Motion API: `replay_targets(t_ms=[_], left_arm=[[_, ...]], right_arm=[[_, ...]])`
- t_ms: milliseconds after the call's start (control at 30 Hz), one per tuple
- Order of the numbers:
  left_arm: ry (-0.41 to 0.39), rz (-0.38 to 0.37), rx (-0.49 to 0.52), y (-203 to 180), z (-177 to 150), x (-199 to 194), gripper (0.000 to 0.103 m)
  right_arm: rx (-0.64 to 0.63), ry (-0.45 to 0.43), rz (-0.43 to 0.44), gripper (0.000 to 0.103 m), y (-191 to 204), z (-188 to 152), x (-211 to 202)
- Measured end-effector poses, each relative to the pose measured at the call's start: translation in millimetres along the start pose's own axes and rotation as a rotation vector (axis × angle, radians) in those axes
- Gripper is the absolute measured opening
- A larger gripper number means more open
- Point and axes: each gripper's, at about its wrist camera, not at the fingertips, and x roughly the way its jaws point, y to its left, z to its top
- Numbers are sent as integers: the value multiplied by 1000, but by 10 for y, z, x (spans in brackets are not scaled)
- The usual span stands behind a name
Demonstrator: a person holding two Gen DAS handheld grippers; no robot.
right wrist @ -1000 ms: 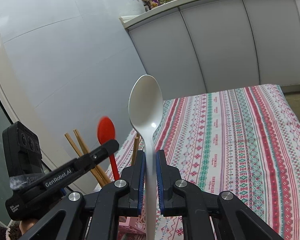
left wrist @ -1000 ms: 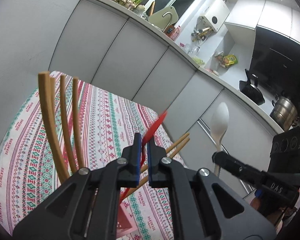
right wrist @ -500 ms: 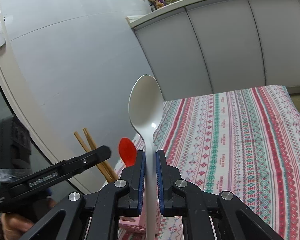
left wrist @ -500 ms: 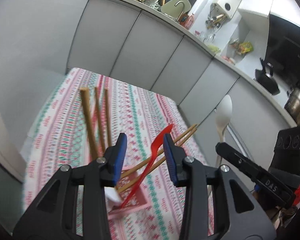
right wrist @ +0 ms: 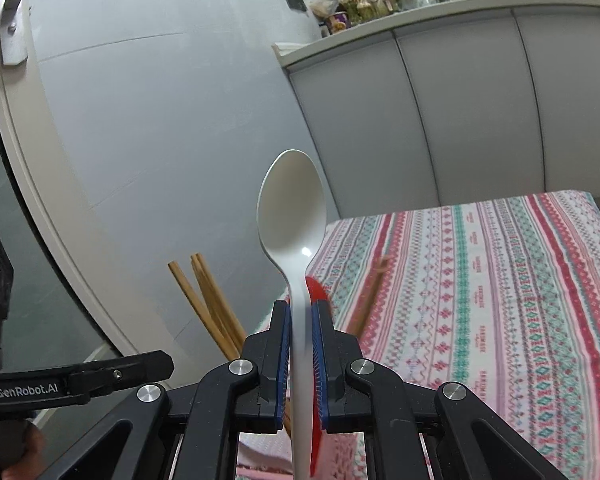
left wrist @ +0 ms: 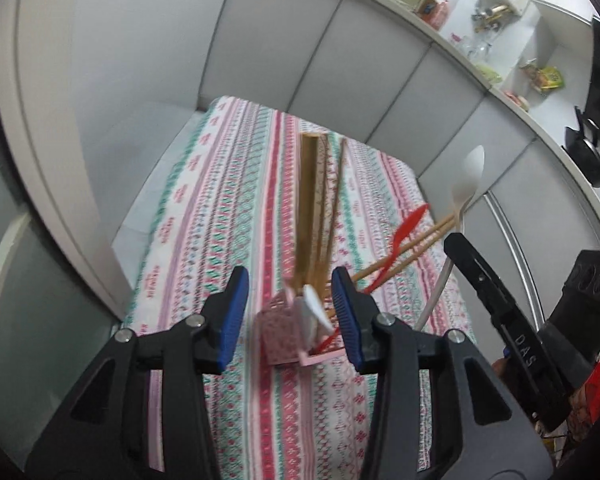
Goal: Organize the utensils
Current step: 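Lower both spoons into the pink holder and open both grippers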
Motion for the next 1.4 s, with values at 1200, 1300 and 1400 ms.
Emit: replay_targets(t_ms=[1200,1300,1400], left_arm=[[114,-7,-99,279,17,206,44],[116,-8,-99,282,18,210,44],[119,-8,-96,279,16,215,44]], right_arm=[[-202,84,-13,10,260,-485,610],[-202,93,-11,10,256,-512,610],[-208,108,-4,10,251,-540,600]])
